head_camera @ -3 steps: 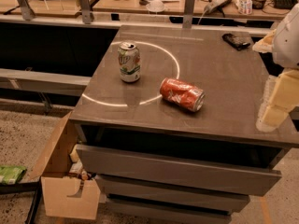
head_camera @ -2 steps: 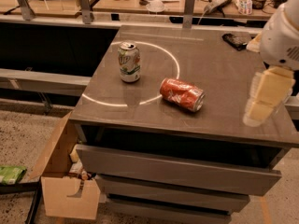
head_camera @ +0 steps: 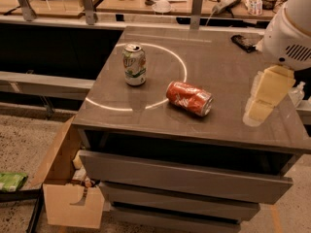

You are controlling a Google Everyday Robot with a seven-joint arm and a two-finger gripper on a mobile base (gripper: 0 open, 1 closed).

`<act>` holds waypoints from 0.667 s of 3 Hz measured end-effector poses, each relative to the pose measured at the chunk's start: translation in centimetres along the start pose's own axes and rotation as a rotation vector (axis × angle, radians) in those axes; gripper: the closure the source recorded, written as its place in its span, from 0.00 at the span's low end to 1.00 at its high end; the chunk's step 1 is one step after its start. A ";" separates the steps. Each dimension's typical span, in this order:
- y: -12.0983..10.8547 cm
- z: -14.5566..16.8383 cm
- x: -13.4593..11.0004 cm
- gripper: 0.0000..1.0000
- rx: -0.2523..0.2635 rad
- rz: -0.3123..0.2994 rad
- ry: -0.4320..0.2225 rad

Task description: Place coke can upright

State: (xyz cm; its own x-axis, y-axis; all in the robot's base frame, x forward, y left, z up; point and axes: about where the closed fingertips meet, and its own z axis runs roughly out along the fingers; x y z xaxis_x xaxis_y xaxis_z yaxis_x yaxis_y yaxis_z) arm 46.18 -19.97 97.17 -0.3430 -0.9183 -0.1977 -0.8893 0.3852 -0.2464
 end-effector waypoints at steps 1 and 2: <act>-0.5 0.6 -1.2 0.00 -0.007 0.048 0.002; -1.3 3.1 -3.6 0.00 -0.031 0.103 0.027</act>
Offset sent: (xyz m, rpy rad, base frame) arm 0.0613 0.0568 -0.0441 0.0196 0.1157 -0.1922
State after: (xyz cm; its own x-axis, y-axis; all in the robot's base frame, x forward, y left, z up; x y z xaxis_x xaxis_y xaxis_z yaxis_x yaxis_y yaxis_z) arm 49.51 -16.92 95.26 -0.4406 -0.8764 -0.1945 -0.8577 0.4749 -0.1969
